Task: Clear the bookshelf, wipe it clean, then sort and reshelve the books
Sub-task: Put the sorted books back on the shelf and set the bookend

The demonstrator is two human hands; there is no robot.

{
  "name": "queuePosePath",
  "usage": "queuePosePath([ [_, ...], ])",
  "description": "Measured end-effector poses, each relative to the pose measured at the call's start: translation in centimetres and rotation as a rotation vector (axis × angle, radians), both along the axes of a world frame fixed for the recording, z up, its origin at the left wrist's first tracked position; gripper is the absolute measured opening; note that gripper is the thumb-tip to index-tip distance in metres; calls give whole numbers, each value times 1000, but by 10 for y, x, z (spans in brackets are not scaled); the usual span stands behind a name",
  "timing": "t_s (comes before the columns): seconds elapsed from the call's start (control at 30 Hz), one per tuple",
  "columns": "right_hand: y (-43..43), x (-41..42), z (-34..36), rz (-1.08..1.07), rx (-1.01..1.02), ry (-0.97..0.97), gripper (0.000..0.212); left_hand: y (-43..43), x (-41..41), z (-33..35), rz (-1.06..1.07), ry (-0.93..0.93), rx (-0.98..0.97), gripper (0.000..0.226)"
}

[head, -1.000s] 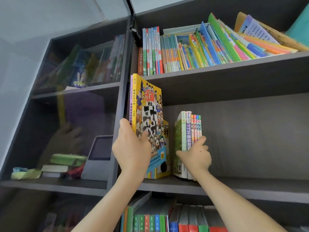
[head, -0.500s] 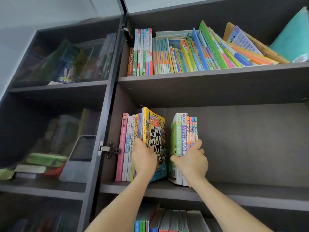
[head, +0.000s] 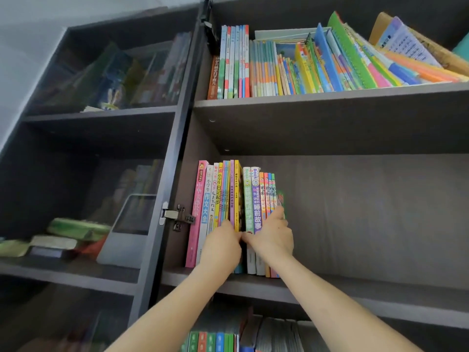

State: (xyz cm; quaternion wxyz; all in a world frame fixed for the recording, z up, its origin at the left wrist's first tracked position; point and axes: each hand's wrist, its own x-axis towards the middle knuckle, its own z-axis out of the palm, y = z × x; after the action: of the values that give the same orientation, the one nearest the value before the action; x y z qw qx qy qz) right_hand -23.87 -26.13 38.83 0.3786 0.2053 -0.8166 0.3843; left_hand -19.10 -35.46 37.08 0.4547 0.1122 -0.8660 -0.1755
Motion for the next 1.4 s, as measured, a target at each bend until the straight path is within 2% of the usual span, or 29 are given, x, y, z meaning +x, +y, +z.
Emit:
queuePosePath([
  [0.1,8,-6,0,134,89,-10,91,-1,0,3,-25,32,55,17],
  [0.2,18,-17,-3,221,172,-150,96,-2,0,7,44,-14,-9,21],
  [0.27,24,-23,-5,265,142,-276,88,-3,-1,6,153,-89,-72,26],
  [0.37,15,-33,-7,330,65,-331,63,-3,-6,0,265,-195,-215,36],
  [0.43,0,-36,-6,350,-12,-341,58,-6,-14,0,270,-187,-186,34],
  [0.53,-16,-45,-2,380,-23,-345,71,-9,-16,5,257,-145,-110,31],
  [0.67,-20,-103,-5,411,184,-327,133,-12,-10,2,225,-151,-172,32],
  [0.7,-19,-114,-6,409,220,-338,138,-11,-9,1,232,-160,-225,34],
  [0.8,-3,-67,-6,440,246,-376,124,-12,-7,0,288,-181,-325,38],
  [0.9,5,-34,0,426,64,-479,100,-14,-9,0,290,-158,-346,39],
  [1.07,8,-29,7,421,38,-493,103,-16,-10,4,219,-139,-286,45],
  [1.13,12,-28,5,443,54,-507,99,-16,-11,3,183,-118,-167,37],
  [1.27,17,-24,3,459,84,-490,98,-14,-11,-2,58,-2,102,42],
  [1.4,15,-21,2,450,119,-474,114,-15,-9,-3,-16,80,187,41],
])
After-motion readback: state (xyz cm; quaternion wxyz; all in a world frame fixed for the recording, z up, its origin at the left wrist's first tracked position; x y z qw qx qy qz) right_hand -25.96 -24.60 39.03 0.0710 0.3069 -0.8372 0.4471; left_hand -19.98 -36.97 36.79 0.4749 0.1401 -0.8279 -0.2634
